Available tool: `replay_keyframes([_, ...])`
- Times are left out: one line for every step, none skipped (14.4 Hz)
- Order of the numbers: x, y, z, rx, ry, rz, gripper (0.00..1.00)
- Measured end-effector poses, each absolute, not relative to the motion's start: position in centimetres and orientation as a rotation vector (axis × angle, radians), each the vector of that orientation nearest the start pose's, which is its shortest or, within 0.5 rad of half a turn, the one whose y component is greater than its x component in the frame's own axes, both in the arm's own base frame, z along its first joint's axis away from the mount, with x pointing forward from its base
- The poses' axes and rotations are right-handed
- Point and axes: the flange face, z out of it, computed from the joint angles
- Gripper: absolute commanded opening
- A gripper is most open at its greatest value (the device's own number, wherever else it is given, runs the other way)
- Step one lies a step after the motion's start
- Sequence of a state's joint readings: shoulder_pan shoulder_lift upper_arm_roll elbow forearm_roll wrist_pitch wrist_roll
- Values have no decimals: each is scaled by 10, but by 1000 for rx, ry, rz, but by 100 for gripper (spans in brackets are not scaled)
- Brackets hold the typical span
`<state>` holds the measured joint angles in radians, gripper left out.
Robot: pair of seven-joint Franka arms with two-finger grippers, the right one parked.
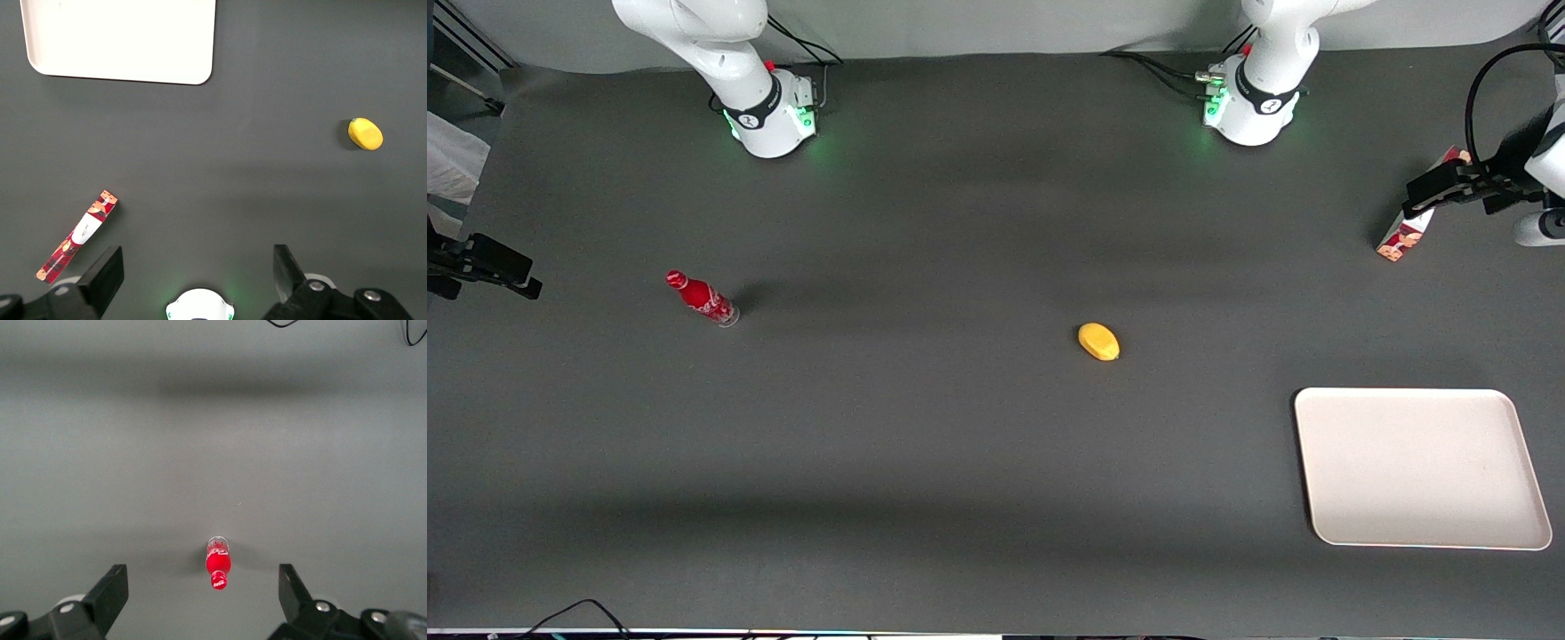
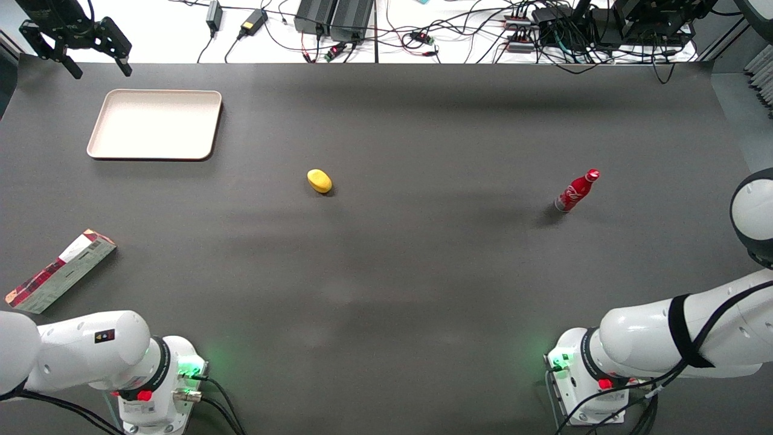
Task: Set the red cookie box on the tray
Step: 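Move the left gripper down over the standing red tartan cookie box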
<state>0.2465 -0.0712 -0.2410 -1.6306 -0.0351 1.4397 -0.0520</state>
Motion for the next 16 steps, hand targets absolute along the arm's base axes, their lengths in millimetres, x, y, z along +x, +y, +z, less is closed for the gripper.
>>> replay_keyframes([520,-6,624,-3151,-88,190,100])
replay_keyframes([521,-7,624,-3152,-84,189,100])
replay_keyframes([521,-8,624,-3153,-79,188,100])
replay_keyframes([522,-10,625,-3153,-74,185,100])
replay_keyframes([522,-11,625,-3153,-70,184,100])
replay_keyframes([522,-11,626,-3153,-69,183,100])
replay_keyframes([522,-11,626,-3153,-70,183,100])
replay_keyframes([522,-11,626,-3153,-70,183,100])
replay_keyframes([522,-11,626,-3153,-70,183,100])
replay_keyframes([522,-11,625,-3154,-71,185,100])
replay_keyframes([522,-10,625,-3154,-72,187,100])
replay_keyframes([522,-10,625,-3154,-72,191,100])
replay_keyframes([521,-10,625,-3154,-72,194,100])
replay_keyframes([522,-10,624,-3154,-72,197,100])
replay_keyframes([522,-10,623,-3154,-72,202,100])
replay_keyframes([522,-10,623,-3154,-72,207,100])
